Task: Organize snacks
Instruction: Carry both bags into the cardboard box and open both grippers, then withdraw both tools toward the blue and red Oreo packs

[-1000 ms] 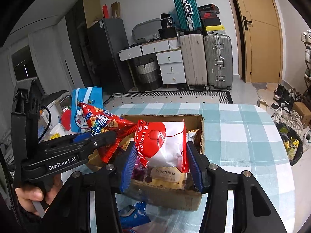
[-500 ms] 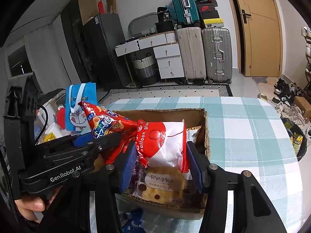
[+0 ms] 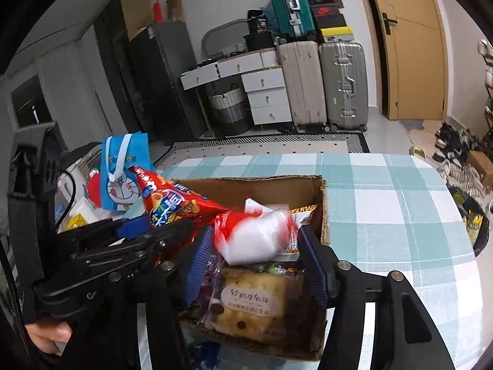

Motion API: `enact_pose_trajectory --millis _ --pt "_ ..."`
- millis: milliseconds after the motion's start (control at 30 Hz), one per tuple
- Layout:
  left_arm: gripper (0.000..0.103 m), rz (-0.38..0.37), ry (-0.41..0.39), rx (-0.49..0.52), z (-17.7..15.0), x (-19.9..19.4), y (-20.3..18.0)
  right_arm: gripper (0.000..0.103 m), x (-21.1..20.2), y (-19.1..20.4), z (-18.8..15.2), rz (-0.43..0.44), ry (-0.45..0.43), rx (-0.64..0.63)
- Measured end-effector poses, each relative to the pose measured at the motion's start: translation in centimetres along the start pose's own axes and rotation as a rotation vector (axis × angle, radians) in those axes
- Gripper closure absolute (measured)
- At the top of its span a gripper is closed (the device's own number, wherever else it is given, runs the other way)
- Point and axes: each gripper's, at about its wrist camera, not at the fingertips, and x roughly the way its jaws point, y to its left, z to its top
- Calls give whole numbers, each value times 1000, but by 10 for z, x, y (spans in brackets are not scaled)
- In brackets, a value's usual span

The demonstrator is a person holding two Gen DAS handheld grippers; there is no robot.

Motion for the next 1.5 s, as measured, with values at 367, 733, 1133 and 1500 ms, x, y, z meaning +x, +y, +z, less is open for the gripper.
enact_pose_trajectory --millis 367,733,1133,1500 --pt "1 12 -65 -3 -29 -61 7 1 -57 -1 -27 -27 -55 -6" --pt "1 21 -42 -54 -74 -102 27 1 -83 -13 -64 -28 27 81" --pt "1 28 17 -65 -130 -108 32 1 -86 10 -118 -30 123 54" --pt "1 40 56 -71 -148 -102 36 1 -62 27 -147 -47 232 38"
